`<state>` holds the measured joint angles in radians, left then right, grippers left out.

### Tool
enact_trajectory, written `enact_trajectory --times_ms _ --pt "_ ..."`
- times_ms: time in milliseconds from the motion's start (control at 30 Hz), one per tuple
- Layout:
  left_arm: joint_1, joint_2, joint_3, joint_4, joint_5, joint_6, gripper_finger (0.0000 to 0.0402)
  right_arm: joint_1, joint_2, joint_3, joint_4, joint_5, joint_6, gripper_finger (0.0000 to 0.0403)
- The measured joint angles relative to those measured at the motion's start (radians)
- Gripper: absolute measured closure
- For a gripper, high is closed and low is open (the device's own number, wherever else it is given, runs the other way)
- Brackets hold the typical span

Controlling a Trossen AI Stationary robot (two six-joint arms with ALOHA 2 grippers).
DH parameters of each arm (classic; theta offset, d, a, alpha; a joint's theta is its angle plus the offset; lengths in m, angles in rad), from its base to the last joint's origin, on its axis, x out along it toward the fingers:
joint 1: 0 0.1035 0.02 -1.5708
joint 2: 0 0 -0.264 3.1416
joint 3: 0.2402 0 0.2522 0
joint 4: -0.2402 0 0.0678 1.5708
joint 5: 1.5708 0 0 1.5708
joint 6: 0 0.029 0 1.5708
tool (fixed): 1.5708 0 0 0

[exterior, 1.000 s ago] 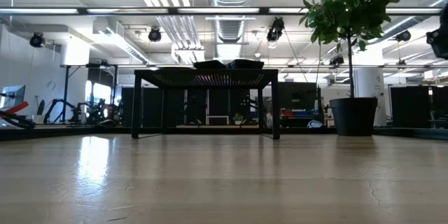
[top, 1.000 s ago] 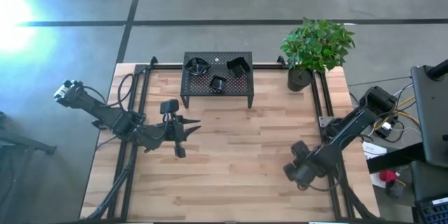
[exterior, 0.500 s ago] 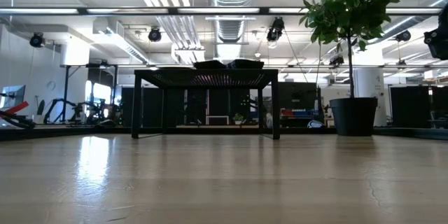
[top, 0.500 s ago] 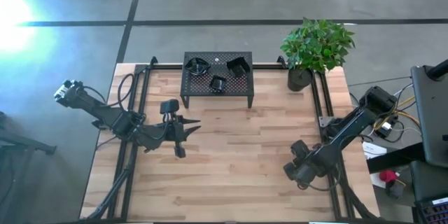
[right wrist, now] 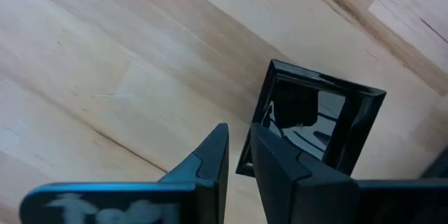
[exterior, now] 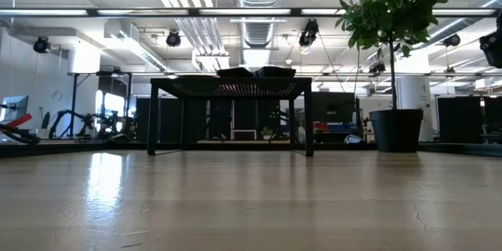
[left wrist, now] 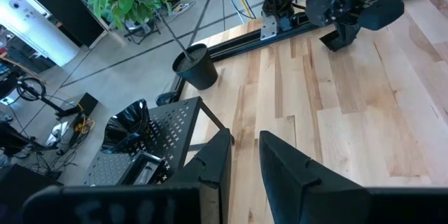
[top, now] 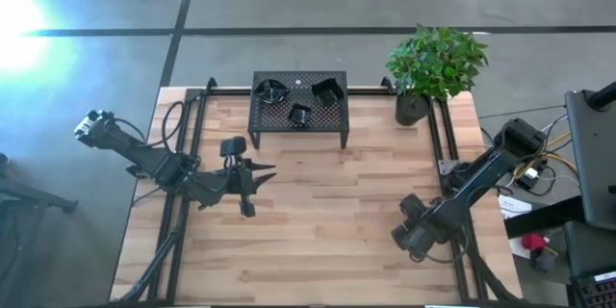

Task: Pick & Place Mini shaped plates
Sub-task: Stack the square plate on top of the square plates on the shelf

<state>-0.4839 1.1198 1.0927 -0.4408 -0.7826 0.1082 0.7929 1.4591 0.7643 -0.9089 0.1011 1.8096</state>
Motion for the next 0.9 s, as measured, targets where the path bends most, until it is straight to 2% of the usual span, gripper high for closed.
enact_trajectory --times_ms 900 --pt "0.0 0.0 0.001 0.0 0.0 0.002 0.033 0.006 -0.004 -0.102 0.112 -0.019 -0.032 0.0346"
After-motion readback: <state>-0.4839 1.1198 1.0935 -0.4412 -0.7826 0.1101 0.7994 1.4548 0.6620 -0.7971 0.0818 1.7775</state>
